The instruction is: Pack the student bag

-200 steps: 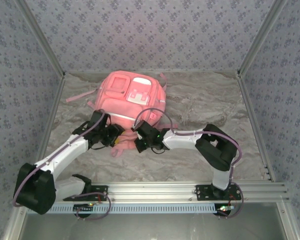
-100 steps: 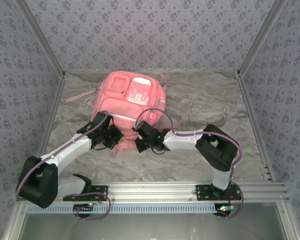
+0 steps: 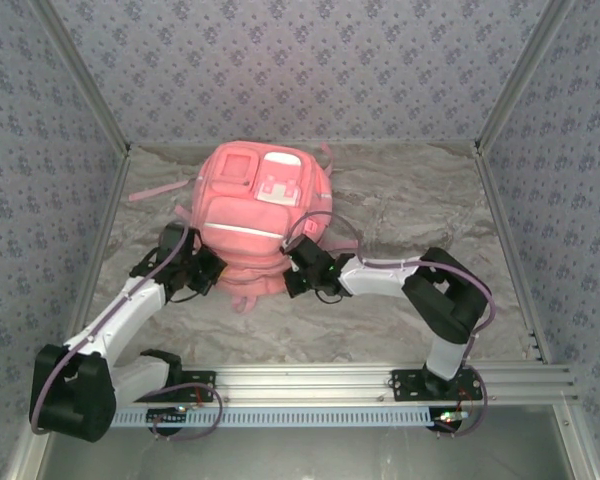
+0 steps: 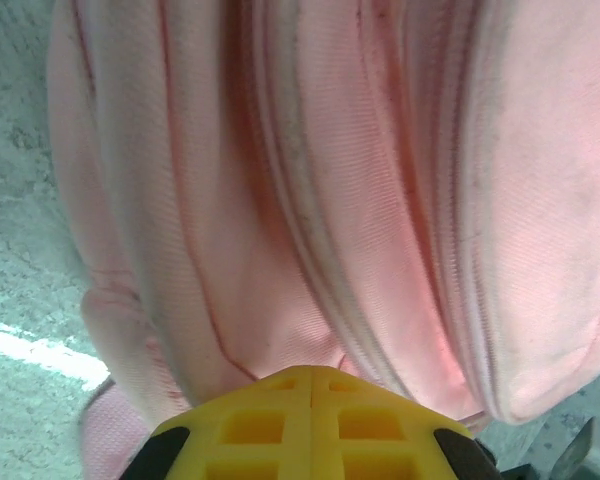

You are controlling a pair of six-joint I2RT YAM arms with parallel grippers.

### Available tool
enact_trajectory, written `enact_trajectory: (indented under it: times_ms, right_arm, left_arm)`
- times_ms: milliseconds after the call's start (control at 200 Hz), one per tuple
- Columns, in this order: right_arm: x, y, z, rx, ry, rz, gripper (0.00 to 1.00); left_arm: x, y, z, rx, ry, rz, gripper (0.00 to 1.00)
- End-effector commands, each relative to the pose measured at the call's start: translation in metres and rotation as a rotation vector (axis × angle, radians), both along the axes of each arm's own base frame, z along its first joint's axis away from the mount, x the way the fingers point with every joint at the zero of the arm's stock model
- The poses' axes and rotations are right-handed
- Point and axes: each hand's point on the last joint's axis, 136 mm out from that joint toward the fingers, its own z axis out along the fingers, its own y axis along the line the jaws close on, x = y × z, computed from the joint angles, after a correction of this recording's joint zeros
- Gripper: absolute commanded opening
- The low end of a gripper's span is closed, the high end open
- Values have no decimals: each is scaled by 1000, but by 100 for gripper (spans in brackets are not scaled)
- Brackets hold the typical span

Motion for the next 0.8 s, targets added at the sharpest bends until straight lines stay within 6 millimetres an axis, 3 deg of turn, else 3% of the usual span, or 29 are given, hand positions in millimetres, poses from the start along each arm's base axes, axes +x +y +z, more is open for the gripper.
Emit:
enact_trajectory:
  times_ms: [0, 50, 130, 245, 495, 680, 794]
  right_arm:
    - [-3, -4, 5, 20, 7, 9, 0]
    - [-5, -1, 6, 29, 3, 17, 0]
    - [-5, 4, 7, 36, 3, 26, 0]
    - [-5, 7, 6, 39, 2, 29, 0]
    - [-4, 12, 7, 55, -7, 26, 0]
    - [-4, 13, 8, 64, -13, 27, 0]
    - [-6, 14, 6, 65, -16, 28, 0]
  left_arm:
    - [-1, -16, 8, -16, -1, -93, 5]
    - [-2, -24, 13, -7, 11, -128, 20]
    - [-6, -39, 20, -18, 21, -149, 36]
    - [-14, -55, 20, -58, 47, -117, 49]
    - [-16, -76, 3, -86, 127, -58, 51]
    - [-5, -71, -11, -48, 141, -1, 49]
    - [4, -71, -17, -24, 139, 9, 42]
